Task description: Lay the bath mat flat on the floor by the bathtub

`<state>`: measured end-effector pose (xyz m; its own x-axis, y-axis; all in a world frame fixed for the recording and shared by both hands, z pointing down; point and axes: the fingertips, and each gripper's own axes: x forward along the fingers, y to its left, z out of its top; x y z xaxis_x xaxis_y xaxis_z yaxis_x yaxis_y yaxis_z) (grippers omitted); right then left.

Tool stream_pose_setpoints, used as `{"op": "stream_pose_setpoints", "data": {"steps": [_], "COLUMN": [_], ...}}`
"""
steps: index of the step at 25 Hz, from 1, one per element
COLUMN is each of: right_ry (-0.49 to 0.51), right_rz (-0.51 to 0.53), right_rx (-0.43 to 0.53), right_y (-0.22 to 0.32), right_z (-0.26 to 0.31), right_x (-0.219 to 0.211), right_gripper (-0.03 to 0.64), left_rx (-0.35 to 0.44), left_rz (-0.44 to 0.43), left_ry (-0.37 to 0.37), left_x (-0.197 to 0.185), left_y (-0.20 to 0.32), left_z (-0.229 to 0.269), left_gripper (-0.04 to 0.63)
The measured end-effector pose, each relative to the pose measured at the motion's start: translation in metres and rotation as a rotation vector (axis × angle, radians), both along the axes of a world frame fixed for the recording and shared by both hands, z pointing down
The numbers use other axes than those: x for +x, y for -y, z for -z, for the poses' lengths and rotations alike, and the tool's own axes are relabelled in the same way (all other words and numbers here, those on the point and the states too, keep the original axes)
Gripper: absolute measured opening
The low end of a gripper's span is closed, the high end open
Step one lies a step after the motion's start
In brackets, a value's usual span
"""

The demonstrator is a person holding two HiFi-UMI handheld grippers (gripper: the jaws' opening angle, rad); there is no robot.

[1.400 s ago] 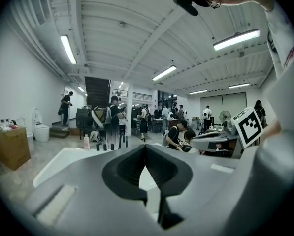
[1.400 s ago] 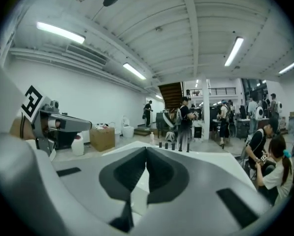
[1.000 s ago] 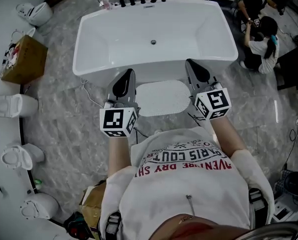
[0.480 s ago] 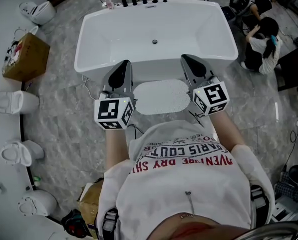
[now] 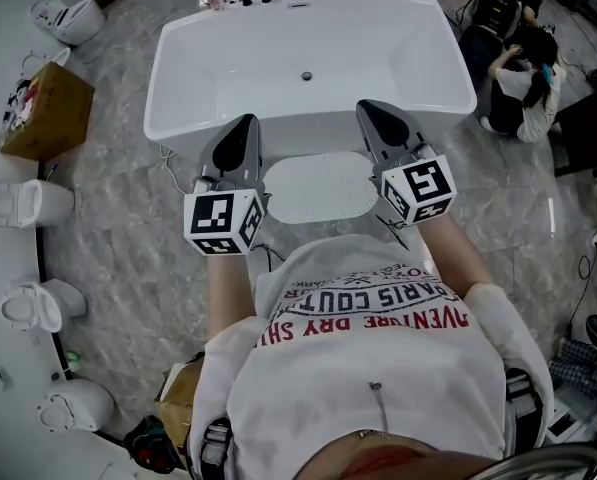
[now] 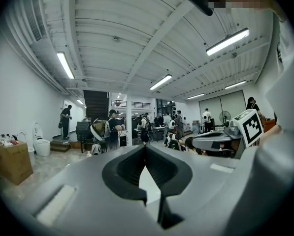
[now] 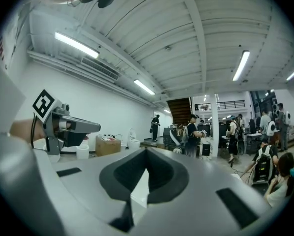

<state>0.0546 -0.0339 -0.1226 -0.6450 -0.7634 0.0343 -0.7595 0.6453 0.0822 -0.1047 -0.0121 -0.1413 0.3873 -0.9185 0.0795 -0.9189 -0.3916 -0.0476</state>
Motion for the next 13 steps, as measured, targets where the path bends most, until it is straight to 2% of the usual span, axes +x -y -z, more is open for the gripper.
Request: {"op": "stream_pose_setpoints", "data": {"steps": [7,13], "right_ry": [0.002,0.073], "right_rz": [-0.004,-0.014], "right_rx": [-0.004,-0.044], "right_y": [0.004,0.007], "right_z": [-0.003,-0.001], "right_x": [-0.007,-0.010], "right_gripper": [0.008,0.008], "left_rx": [-0.002,-0.004], "left_rz": [0.012,0.032], "left_ry": [0.011,-0.014], "left_x": [-0.011,-0.018], "left_y": [0.006,0.009], "left_z": [-0.001,-0.004], "left_gripper": [0.012,0.012]}}
